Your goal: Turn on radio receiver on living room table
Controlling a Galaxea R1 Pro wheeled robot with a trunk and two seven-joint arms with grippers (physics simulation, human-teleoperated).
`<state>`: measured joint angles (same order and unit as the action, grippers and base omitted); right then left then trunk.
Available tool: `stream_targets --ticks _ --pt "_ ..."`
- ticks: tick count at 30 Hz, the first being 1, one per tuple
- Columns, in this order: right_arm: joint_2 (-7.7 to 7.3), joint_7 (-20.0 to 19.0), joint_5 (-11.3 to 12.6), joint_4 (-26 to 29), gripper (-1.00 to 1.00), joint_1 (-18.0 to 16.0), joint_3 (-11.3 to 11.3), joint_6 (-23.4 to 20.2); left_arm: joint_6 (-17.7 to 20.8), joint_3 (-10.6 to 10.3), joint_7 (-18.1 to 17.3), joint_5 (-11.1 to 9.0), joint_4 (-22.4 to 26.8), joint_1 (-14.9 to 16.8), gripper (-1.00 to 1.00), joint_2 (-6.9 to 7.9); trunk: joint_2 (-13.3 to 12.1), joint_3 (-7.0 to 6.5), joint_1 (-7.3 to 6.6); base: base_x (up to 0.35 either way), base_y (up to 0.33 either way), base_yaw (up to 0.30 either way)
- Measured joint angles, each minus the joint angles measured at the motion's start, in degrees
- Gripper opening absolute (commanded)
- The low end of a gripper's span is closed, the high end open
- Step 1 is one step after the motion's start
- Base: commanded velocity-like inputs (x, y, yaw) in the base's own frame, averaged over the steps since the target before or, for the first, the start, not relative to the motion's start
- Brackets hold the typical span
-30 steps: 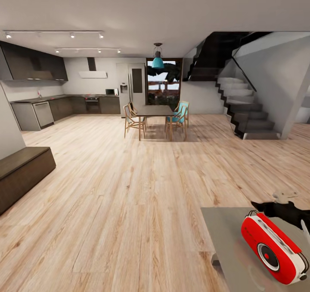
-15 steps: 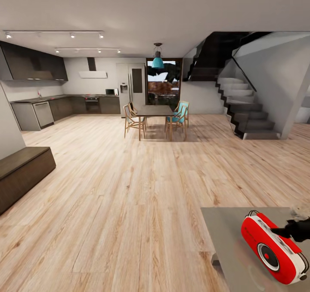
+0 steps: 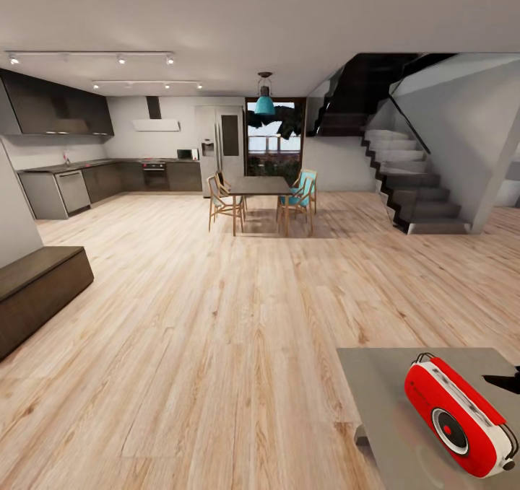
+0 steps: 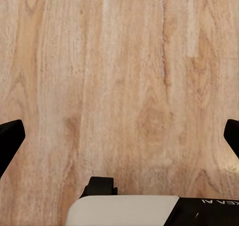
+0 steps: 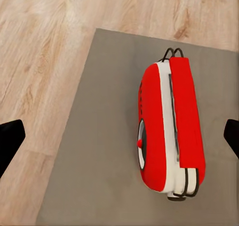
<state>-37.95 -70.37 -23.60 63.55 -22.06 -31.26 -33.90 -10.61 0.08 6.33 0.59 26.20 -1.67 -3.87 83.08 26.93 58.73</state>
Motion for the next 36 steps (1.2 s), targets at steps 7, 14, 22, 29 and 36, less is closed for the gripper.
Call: stream_targets --ticks 7,14,22,29,36 --pt "-0.08 0.2 -1.7 0.0 1.0 0.0 -1.6 0.1 0.0 0.0 0.0 0.0 0.0 0.0 1.0 0.0 0.0 0.0 0.0 0.0 0.0 0.0" --pt "-1.29 0.0 -2.6 -1.8 1.0 0.0 -2.6 0.2 0.0 0.0 0.0 -0.1 0.7 0.0 1.0 0.26 0.0 0.0 0.0 0.0 0.0 0.0" --pt "-2.49 -0.2 -2.8 -2.5 1.0 0.0 -5.3 0.2 0.0 -0.1 1.3 -0.2 2.5 0.0 1.0 0.63 0.0 0.0 0.0 0.058 -0.058 0.0" --pt "-2.54 -0.3 -3.2 -2.6 1.0 0.0 -5.4 0.2 0.0 -0.1 1.8 -0.1 2.6 0.0 1.0 0.57 0.0 0.0 0.0 0.24 -0.225 0.0" --pt "-2.35 -0.4 -3.2 -2.6 1.0 0.1 -5.1 0.2 0.0 -0.1 1.8 -0.1 2.5 0.0 1.0 0.55 0.0 0.0 0.0 0.165 -0.153 0.0"
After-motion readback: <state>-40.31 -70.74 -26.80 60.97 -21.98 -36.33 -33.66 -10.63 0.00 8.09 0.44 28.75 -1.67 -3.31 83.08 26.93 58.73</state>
